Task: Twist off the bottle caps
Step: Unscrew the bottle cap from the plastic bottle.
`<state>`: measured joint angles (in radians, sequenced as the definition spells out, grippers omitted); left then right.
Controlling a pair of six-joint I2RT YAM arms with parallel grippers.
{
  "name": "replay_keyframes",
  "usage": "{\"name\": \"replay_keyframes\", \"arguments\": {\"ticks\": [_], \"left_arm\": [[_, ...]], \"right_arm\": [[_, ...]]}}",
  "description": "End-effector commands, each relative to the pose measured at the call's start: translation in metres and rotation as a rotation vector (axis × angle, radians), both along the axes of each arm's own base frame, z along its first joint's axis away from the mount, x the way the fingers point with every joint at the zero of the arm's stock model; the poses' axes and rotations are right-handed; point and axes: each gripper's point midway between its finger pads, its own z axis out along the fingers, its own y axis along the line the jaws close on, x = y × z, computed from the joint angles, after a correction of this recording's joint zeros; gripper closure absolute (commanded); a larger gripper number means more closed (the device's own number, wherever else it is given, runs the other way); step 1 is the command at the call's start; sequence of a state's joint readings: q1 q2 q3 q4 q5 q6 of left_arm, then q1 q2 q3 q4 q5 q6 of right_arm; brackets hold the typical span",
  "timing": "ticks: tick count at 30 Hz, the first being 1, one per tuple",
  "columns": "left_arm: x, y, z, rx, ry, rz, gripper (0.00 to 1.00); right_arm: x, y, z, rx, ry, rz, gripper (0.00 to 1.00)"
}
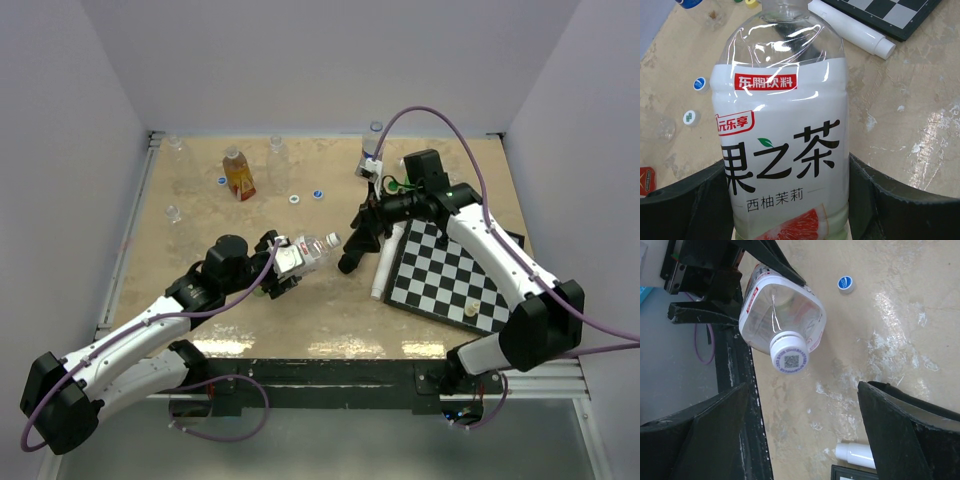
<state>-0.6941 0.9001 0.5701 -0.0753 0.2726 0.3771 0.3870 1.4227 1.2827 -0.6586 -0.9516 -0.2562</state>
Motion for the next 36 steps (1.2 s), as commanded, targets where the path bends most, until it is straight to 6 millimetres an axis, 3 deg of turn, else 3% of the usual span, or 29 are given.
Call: {"name": "replay_keyframes", "arguments": {"ticks": [1,12,15,20,22,27,30,36], "left_arm": [[0.005,-0.004,0.014,-0.041,-0.029,0.009,1.0],[0.006,-0.003,0.015,-0.04,-0.032,0.014,1.0],[0.006,-0.002,0.015,-0.039,-0.033,0.015,1.0],[0.006,-0.003,0.015,-0.04,-0.033,0.014,1.0],[0.005,-0.002,0.015,-0.04,-0.035,0.013,1.0],[0.005,-0.002,0.016,-0.042,-0.036,0.015,1.0],[0.005,-0.003,0.017,-0.044,-0.037,0.009,1.0],[0.004,-0.003,0.017,-0.045,-0.036,0.008,1.0]], "right_arm": [[0.003,0.022,0.021,0.05,0.002,0.007,0.1],[-0.002,0.037,0.014,0.056,0.063,0.066,0.36],[-0.005,0.038,0.015,0.065,0.061,0.08,0.48],[-0.009,0.038,0.016,0.075,0.051,0.108,0.77],[-0.009,0.037,0.017,0.074,0.028,0.12,0.82],[-0.008,0.03,0.015,0.042,-0.112,0.168,0.91],[-0.006,0.024,0.011,0.012,-0.281,0.236,1.0],[-0.015,0.016,0.016,0.027,-0.746,0.532,1.0]]}}
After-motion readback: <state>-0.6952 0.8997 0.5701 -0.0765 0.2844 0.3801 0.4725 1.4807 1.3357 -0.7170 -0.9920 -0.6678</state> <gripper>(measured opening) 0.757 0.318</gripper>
